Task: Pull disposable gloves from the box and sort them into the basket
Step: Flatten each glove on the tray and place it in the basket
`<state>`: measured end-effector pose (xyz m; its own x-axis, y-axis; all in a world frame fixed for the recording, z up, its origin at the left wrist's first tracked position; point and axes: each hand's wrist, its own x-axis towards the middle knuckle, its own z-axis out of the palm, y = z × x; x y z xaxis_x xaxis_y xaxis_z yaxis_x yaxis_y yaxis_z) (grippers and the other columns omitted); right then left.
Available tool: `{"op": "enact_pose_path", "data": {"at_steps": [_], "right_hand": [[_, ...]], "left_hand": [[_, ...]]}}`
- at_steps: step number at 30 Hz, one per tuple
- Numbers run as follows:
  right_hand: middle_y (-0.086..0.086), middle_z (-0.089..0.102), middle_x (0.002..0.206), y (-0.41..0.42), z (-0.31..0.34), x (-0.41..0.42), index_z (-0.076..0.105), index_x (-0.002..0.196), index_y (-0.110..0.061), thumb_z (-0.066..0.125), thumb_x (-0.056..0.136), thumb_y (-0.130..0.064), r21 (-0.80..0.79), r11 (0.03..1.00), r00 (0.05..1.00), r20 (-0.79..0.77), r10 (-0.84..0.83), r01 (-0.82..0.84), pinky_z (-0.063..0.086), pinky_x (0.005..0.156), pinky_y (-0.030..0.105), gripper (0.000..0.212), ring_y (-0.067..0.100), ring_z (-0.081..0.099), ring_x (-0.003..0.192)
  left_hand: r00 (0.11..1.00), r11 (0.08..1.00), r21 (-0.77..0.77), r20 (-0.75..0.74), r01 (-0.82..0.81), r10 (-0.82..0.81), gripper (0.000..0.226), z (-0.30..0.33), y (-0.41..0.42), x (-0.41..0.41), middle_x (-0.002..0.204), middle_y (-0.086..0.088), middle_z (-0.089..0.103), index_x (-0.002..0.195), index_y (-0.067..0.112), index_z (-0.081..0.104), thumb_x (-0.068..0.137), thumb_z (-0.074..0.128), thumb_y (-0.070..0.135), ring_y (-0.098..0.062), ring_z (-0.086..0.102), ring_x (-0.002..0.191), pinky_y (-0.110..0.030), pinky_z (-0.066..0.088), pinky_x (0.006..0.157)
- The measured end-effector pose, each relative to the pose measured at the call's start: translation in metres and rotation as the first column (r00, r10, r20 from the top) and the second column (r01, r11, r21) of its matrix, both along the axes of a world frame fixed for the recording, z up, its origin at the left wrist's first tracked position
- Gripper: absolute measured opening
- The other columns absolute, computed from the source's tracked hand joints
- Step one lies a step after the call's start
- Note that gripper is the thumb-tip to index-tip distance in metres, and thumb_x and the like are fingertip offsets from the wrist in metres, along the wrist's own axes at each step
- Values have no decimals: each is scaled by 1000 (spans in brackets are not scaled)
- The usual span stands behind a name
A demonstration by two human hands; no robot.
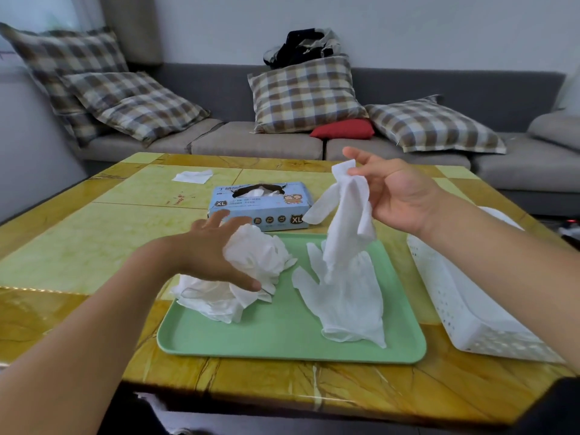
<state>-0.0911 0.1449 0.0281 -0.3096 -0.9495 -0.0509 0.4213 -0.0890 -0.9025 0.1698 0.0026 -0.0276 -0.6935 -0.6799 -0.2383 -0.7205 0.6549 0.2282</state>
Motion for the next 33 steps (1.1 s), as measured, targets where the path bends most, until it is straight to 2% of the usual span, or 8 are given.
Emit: {"op": "enact_pose_path", "data": {"at_steps": [4,7,10,13,21,24,29,33], "right_hand": [[3,59,85,1,7,8,62,114,-17,61,86,-1,-66,995,996,44,75,-72,53,70,23,33,13,55,73],[2,63,77,3,12,15,61,112,-16,58,90,0,-143,989,993,111,50,-34,57,63,22,27,12,64,64],[7,64,92,2,6,10,60,113,-13,60,99,-11,-20,993,990,86,-114,116,59,63,25,15,17,65,71],[4,54,123,10,-8,-4,58,125,-21,73,90,-38,244,930,927,-325,-189,275,61,80,36,41,24,63,101],[-14,47,133,30,-20,26,67,114,-46,96,60,-37,64,989,88,-993,76,-133,41,103,16,62,-1,45,124],[-6,70,108,23,-18,19,80,101,-24,88,75,-27,-124,989,179,-978,-108,-79,51,89,29,27,8,64,99],[5,77,92,28,-9,9,76,101,0,67,93,-10,-117,992,665,-738,-114,40,57,75,22,15,11,71,82],[8,74,95,30,-2,4,73,111,-3,64,97,-21,4,990,855,-505,-117,139,55,72,30,24,16,68,78]], "left_hand": [[843,989,73,-534,126,-68,116,21,57,-33,159,21,27,152,46,26,54,76,81,-5,30,143,-39,34,115],[721,906,400,-669,140,184,54,10,82,-69,108,8,74,117,27,67,72,85,51,-5,69,93,-25,57,78],[558,600,768,-606,224,567,17,6,91,-86,97,-13,77,101,5,72,86,76,12,-21,73,82,-28,60,69],[477,249,895,-412,369,776,21,12,94,-88,90,-14,76,107,-5,67,86,68,-3,-16,74,71,-19,58,56],[397,32,863,-264,503,879,13,13,87,-83,81,-15,71,77,-8,75,70,65,-5,-14,71,60,-18,59,55],[427,60,866,-304,496,852,19,18,82,-78,82,-15,72,86,-10,74,72,65,1,-14,70,59,-18,59,58],[455,271,895,-419,355,786,62,28,66,-68,87,-14,71,124,1,58,82,70,44,-18,69,62,-25,59,52],[161,570,821,-566,27,808,46,26,60,-73,69,1,56,110,16,61,88,67,55,-12,49,52,-26,46,50]]}}
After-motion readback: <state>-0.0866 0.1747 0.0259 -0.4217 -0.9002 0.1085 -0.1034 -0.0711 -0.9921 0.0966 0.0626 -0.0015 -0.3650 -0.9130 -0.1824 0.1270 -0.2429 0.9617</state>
